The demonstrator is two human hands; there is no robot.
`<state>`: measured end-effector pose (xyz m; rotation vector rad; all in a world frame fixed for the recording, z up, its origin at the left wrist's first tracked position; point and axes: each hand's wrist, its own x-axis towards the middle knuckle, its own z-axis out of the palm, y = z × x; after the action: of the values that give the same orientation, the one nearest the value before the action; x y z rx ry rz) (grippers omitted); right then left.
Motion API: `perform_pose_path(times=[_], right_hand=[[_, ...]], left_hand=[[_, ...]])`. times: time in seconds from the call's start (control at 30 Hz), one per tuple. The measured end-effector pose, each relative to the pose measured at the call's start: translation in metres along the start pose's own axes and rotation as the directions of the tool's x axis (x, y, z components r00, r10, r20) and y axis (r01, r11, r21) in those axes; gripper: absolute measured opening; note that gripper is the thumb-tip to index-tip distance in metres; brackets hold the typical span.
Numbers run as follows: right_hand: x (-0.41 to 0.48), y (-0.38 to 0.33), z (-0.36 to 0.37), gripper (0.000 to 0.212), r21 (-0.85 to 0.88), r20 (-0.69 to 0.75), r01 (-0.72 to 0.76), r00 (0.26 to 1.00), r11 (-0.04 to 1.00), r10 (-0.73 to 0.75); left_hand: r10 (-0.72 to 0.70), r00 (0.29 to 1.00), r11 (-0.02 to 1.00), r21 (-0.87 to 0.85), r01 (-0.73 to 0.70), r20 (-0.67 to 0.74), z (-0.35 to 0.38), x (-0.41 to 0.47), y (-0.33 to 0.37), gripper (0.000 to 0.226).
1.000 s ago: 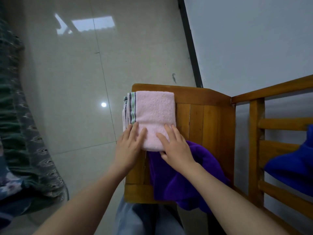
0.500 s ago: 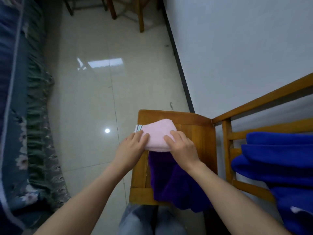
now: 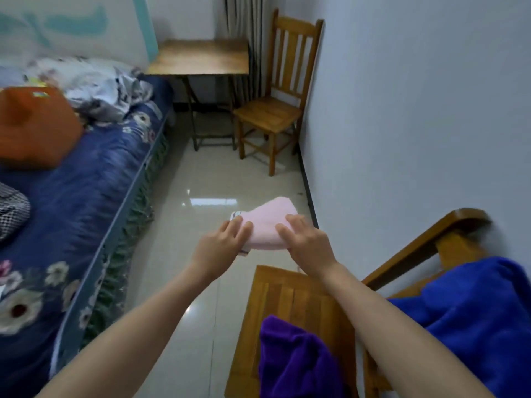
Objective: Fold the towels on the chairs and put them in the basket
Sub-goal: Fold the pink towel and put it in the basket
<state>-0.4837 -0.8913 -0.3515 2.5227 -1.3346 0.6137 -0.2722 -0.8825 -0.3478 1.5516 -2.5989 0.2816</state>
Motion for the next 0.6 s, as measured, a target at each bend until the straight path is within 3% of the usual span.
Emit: perform_pose_path(times=[0.07,0.27,0.4,0.47,0.6], right_hand=[[0.016,-0.006,-0.019,0.053,-0.001,-0.063,0.011,0.998,1.000,-0.011],[0.070,-0.038,-0.069,0.065,-0.060,-0.218,0.107,0.969,0.992,-0.118],[0.102,-0.072,-0.086,0.053,-0.123,-0.295,0.151,0.938,0.981,-0.181],[0.119,-0.102,-0.093,0.046,-0.142,-0.327,0.166,0.923,0.976,-0.204],[0.156,-0.178,-0.108,0.055,-0.129,-0.412,0.216,0.876,0.968,-0.250]], left_hand=[[0.013,0.998,0.999,0.040,-0.011,-0.057,-0.029,0.003,-0.012,0.079],[0.046,0.963,0.981,0.195,0.007,-0.266,-0.103,-0.014,-0.050,0.073],[0.090,0.928,0.953,0.301,0.025,-0.361,-0.132,-0.035,-0.087,0.069],[0.112,0.912,0.932,0.361,0.042,-0.394,-0.150,-0.056,-0.113,0.068],[0.138,0.879,0.895,0.437,0.087,-0.457,-0.186,-0.108,-0.172,0.067]])
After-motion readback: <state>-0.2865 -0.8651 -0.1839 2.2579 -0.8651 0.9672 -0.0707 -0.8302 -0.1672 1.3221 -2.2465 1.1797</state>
